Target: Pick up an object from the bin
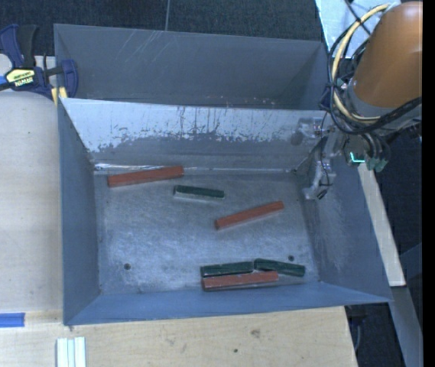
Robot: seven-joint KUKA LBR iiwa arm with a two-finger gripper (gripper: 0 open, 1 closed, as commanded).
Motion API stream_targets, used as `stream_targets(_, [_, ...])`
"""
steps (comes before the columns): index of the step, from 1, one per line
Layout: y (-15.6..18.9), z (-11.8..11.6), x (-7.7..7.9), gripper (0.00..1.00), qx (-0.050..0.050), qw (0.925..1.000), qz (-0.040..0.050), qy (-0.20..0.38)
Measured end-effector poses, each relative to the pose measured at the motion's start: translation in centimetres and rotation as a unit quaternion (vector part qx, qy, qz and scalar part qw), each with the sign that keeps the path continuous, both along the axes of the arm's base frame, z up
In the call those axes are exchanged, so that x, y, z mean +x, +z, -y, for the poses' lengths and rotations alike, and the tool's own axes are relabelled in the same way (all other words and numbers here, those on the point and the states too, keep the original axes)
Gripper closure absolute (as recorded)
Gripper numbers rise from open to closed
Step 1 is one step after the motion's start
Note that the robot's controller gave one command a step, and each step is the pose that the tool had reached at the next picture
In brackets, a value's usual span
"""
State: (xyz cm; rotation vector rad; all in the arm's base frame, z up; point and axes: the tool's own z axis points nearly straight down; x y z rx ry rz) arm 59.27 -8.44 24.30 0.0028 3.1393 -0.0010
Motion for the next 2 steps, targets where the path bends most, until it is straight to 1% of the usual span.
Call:
stream_targets(1, [-13.0, -4.1, 3.1, 0.00, 0.000, 0.9969, -0.0005, 0.079])
stream_targets(2, [-17.4, -6.1, -0.2, 0.00, 0.001, 0.9999, -0.0015, 0.016])
